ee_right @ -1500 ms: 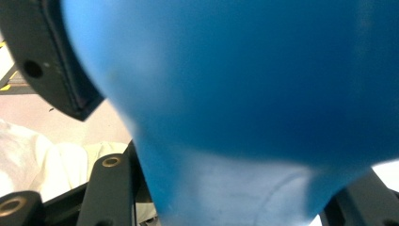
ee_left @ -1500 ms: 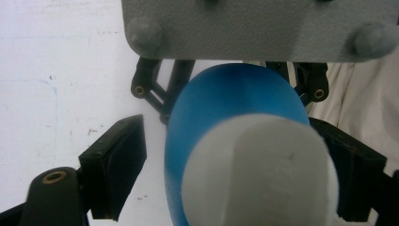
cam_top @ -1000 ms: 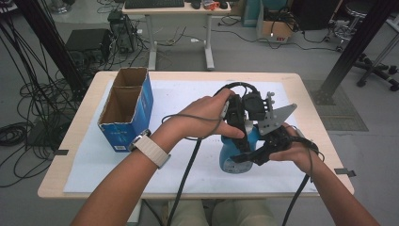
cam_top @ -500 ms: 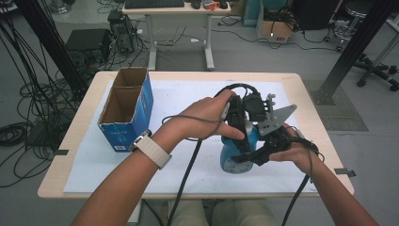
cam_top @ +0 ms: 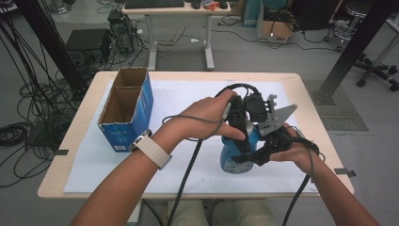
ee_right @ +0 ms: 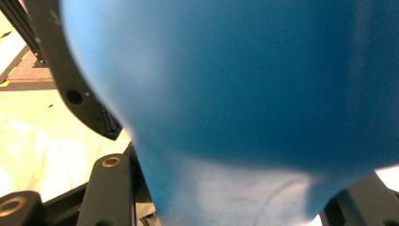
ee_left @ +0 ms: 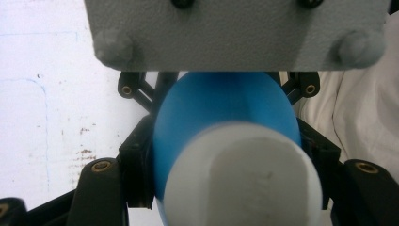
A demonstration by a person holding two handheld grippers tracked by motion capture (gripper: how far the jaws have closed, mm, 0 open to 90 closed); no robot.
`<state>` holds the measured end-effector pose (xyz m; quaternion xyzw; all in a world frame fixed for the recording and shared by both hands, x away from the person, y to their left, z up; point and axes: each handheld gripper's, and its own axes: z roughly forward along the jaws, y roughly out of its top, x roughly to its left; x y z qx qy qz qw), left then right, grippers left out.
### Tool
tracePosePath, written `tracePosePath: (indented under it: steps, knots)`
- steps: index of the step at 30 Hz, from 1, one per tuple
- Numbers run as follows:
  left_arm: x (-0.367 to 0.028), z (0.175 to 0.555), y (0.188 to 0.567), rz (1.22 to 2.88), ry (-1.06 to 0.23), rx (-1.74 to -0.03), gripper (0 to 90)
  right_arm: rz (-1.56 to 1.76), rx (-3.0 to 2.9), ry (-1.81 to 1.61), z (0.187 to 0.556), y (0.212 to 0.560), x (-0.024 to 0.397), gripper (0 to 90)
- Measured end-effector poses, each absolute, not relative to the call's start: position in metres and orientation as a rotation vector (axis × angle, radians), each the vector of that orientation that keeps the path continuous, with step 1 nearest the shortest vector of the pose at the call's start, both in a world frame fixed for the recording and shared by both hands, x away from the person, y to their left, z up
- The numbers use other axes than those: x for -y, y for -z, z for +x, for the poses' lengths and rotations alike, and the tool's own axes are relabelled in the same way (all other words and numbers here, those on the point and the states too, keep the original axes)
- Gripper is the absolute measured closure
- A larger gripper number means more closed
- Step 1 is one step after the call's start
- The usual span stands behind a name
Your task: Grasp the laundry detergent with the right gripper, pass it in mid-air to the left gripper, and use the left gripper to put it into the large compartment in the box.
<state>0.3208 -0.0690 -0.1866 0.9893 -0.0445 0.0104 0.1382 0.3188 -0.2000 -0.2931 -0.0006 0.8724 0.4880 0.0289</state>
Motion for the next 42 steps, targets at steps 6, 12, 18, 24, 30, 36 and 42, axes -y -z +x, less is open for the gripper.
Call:
tracePosePath:
  steps: [6,12,18,24,30,36,42]
  knots:
    - [0.0696,0.3201,0.1847,2.861,-0.038,0.140,37.4,0.025,-2.709,-1.492,0.3170,0.2904,0.2012,43.4]
    - [0.0699,0.3200,0.1847,2.865,-0.038,0.135,37.3,-0.004,-2.691,-1.500,0.3186,0.2906,0.2005,43.5]
    - [0.0705,0.3208,0.1842,2.867,-0.031,0.136,37.3,-0.004,-2.692,-1.500,0.3189,0.2903,0.2006,43.4]
    - [0.0715,0.3202,0.1826,2.865,-0.042,0.138,37.3,-0.006,-2.685,-1.502,0.3190,0.2890,0.2016,43.4]
    - [0.0722,0.3191,0.1818,2.867,-0.044,0.135,37.3,-0.006,-2.695,-1.496,0.3181,0.2878,0.2023,43.4]
    - [0.0728,0.3181,0.1812,2.867,-0.046,0.135,37.3,-0.004,-2.689,-1.498,0.3174,0.2872,0.2028,43.4]
    - [0.0749,0.3173,0.1810,2.868,-0.049,0.143,37.3,-0.004,-2.689,-1.492,0.3164,0.2869,0.2044,43.4]
